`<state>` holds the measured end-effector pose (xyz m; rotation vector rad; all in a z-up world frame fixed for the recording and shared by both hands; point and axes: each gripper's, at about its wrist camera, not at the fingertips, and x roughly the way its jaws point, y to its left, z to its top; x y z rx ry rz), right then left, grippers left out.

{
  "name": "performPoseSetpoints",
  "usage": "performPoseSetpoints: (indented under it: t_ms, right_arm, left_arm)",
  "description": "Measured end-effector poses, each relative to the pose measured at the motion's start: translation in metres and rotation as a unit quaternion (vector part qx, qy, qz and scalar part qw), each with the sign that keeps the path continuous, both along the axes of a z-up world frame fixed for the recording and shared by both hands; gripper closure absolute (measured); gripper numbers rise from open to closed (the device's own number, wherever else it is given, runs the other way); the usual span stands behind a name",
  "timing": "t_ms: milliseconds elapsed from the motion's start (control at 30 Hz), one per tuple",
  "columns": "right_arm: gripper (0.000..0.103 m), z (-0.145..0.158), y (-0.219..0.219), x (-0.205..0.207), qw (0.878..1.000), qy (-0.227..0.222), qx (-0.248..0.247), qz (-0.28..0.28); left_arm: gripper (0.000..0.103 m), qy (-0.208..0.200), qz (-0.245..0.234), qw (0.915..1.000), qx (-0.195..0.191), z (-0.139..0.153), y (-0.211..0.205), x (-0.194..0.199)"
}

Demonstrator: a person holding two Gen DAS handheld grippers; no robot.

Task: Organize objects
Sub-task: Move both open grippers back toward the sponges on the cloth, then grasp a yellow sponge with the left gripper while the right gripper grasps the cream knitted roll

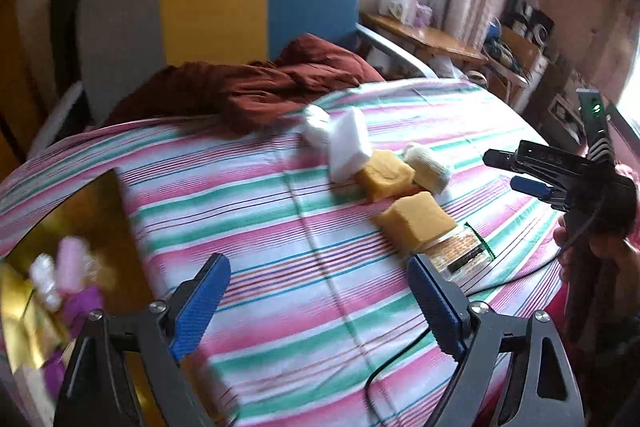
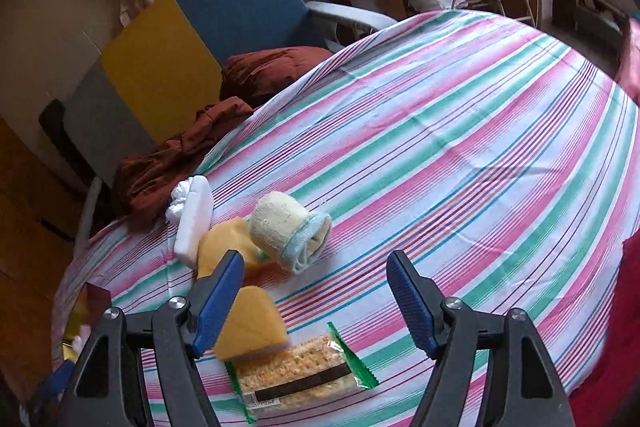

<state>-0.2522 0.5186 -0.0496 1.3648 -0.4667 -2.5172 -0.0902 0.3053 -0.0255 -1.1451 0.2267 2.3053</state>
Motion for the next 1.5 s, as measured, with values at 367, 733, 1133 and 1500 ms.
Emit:
performPoseSetpoints:
  t_ms: [367,733,1133,1500]
  right_arm:
    - [0.028,-0.001,0.011,-0.001,0.999,-0.002,-0.037,-0.014]
    - [0.028,-0.010,0.013,-0.005,0.998,-0.025,-0.045,-0.033]
    - [0.028,-0.018,0.000,-0.006,0.999,-0.039,-0.014,-0.017]
    - [0.028,-0.017,-0.072,-0.036,0.975,-0.015,0.181,0.125]
  left_arm:
    - [0.011,-0.057,-0.089,0.9943,-0.016,-0.035,0.101,-0.031]
    - [0.019,-0.105,-0.066,0.9903,-0.061,-0.080,0.153,-0.052]
    - [0.040,-0.104,-0.032,0.9940,-0.006,-0.071,0.078,-0.033]
    - [0.040,-0.122,0.016,0.9924,-0.004,-0.078,0.021,-0.024]
